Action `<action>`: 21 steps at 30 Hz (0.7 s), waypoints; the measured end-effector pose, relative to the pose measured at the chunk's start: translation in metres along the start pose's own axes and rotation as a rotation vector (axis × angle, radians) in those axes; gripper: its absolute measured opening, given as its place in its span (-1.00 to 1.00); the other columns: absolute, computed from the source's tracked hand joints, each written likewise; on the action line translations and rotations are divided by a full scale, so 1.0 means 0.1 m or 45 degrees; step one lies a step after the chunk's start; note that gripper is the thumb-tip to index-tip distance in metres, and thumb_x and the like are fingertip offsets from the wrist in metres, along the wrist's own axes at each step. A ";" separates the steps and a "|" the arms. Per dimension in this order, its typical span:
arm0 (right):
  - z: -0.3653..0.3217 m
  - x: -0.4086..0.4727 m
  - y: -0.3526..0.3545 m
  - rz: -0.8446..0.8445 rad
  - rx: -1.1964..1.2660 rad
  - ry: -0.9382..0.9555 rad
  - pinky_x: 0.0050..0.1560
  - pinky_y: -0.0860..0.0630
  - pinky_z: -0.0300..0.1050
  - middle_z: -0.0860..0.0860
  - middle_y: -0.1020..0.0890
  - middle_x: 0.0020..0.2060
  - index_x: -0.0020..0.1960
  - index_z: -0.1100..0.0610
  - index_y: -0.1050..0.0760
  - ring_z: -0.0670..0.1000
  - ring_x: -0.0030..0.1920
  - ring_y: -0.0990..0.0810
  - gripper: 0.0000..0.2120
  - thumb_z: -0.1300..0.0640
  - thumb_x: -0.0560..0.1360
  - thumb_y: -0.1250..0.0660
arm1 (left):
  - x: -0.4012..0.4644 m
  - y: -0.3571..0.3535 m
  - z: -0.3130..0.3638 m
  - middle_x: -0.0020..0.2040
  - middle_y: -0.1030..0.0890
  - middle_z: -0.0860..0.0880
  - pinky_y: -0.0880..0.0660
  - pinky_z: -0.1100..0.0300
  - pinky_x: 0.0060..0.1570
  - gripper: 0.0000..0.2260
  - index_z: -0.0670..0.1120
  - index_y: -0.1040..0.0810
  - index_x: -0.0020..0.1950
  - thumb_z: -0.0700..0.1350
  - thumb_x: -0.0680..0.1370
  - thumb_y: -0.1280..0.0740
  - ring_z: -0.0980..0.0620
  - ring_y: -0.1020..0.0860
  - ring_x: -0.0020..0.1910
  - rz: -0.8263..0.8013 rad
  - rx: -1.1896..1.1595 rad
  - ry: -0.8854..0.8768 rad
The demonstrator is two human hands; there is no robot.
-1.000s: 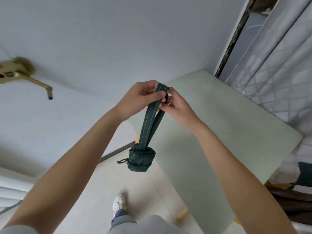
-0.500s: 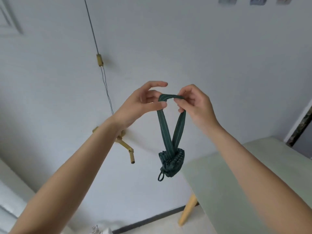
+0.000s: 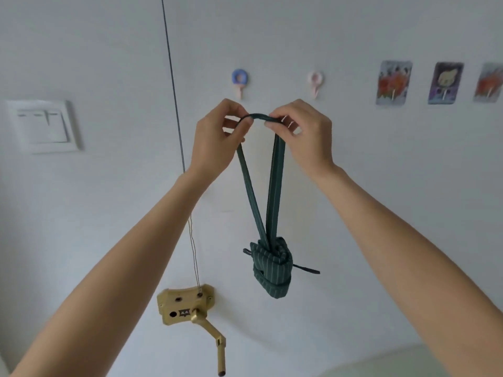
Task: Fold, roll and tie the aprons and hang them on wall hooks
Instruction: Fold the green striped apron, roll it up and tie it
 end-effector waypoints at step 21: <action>0.38 0.36 -0.79 -0.142 0.079 -0.364 -0.20 -0.53 -0.10 -0.10 -0.57 -0.37 -0.19 0.12 -0.55 -0.08 -0.32 -0.55 -0.94 0.14 0.39 -0.41 | 0.49 0.00 -0.42 -0.19 -0.60 0.10 -0.52 0.10 -0.09 -0.85 -0.07 -0.54 0.03 -0.10 0.48 -0.35 0.07 -0.57 -0.20 0.130 0.625 -0.042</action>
Point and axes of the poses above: each hand's wrist, its own x-axis towards the middle knuckle, its own y-axis out of the back of the hand, z = x × y, the point moved 1 cm from there along x, towards the middle knuckle
